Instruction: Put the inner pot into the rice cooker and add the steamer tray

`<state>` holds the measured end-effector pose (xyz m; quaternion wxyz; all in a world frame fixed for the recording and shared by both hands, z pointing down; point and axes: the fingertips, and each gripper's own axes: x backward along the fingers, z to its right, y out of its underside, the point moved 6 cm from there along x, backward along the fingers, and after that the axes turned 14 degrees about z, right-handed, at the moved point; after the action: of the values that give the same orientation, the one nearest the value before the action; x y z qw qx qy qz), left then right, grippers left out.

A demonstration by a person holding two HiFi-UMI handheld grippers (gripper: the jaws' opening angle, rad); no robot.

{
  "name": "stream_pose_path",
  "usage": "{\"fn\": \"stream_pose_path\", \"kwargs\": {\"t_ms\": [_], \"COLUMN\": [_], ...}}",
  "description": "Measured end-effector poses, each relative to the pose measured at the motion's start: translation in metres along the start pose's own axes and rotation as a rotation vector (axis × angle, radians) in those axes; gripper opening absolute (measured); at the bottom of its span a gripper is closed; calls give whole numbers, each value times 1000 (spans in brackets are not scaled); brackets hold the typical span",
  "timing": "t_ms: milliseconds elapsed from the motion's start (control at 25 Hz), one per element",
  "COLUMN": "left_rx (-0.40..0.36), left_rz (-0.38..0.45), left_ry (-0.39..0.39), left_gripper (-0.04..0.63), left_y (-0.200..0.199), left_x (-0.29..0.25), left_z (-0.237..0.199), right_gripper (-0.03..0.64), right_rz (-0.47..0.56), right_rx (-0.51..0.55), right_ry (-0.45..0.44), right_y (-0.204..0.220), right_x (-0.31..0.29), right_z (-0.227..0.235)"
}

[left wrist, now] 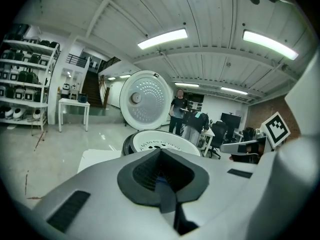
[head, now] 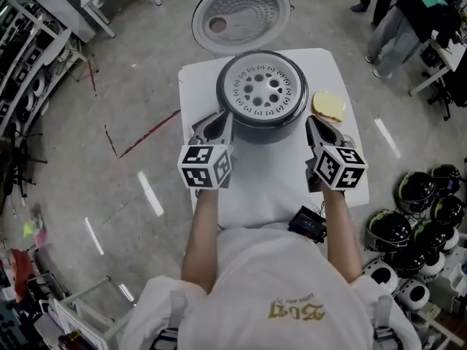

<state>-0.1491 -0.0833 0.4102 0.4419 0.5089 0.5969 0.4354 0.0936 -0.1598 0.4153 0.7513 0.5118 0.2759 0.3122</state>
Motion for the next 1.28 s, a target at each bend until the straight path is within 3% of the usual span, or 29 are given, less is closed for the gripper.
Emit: {"fn": "stream_pose_path", "kwargs": {"t_ms": [200,440,1280], "left_rx": [-13,126,121], "left_rz": [-4,-8,-13], "left_ry": [24,83,108], "left_gripper": [14,14,14], "left_y": [7,16,15], "left_x": [17,31,37], "left_z": [16,26,36], "right_gripper": [11,11,11], "right_rz": [-19,-24,-44], "right_rx": [-22,-11,-29], "right_ry": [-16,-16,-30], "right_y": [10,15,16], "right_x": [17,32,48], "right_z": [-7,-15,-21]}}
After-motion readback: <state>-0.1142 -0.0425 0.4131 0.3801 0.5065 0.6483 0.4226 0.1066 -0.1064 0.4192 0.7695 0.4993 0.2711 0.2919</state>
